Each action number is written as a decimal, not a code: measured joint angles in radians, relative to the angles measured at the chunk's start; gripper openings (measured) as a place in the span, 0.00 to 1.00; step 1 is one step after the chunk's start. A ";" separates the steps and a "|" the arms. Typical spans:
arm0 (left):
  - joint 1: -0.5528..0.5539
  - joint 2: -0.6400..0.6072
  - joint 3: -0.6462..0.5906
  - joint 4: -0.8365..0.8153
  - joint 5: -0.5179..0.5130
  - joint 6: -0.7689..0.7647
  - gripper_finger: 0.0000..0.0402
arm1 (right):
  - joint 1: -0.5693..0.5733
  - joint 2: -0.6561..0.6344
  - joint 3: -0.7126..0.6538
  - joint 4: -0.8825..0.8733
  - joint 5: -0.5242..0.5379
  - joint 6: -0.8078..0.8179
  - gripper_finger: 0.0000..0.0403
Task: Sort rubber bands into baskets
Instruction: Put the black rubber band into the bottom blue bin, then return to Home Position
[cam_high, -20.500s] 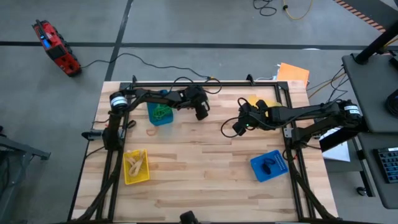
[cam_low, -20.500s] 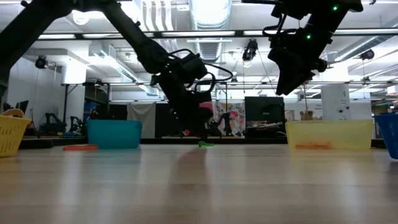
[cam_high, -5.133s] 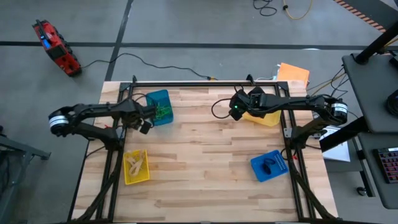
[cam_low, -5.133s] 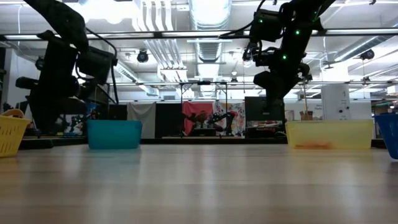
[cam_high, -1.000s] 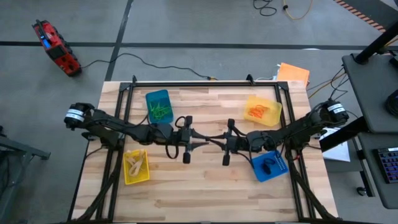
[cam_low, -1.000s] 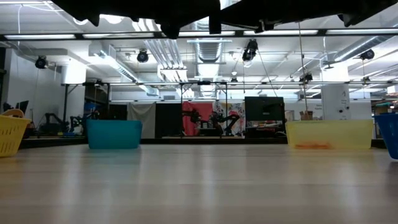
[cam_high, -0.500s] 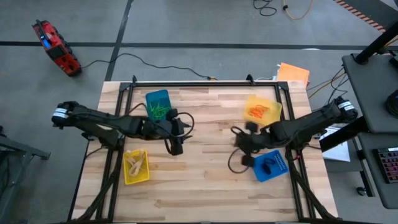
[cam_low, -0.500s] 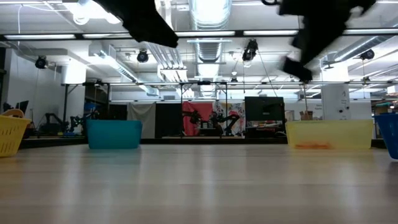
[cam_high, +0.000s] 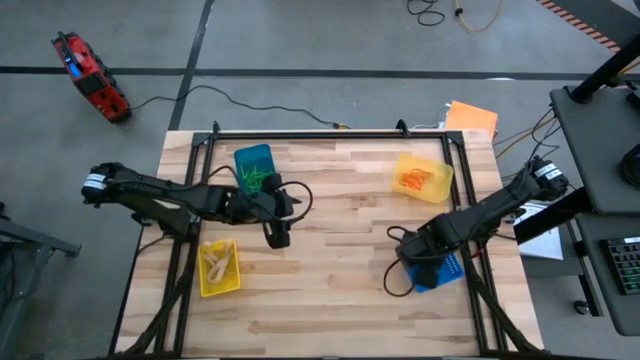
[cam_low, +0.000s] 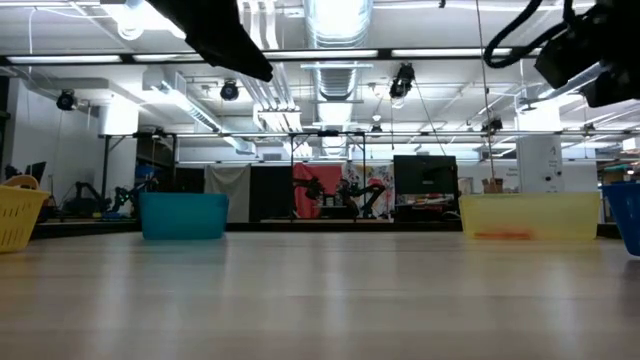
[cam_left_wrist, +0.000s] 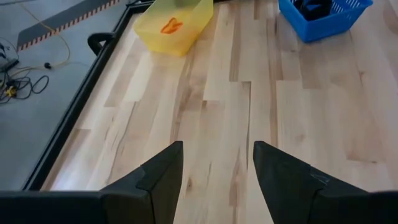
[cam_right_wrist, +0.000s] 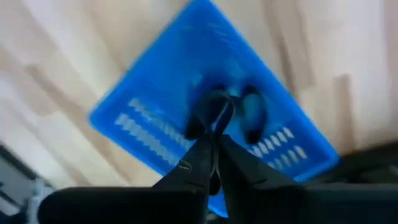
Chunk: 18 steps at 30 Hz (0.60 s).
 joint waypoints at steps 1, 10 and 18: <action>0.000 0.000 0.000 0.000 0.000 0.000 0.45 | 0.004 -0.001 0.000 0.019 0.000 0.009 0.06; 0.000 0.000 0.000 -0.022 0.001 -0.019 0.45 | 0.010 0.001 -0.009 0.059 0.014 0.046 0.28; 0.000 0.000 0.000 -0.018 0.002 -0.020 0.45 | 0.010 0.000 -0.010 0.071 0.016 0.043 0.44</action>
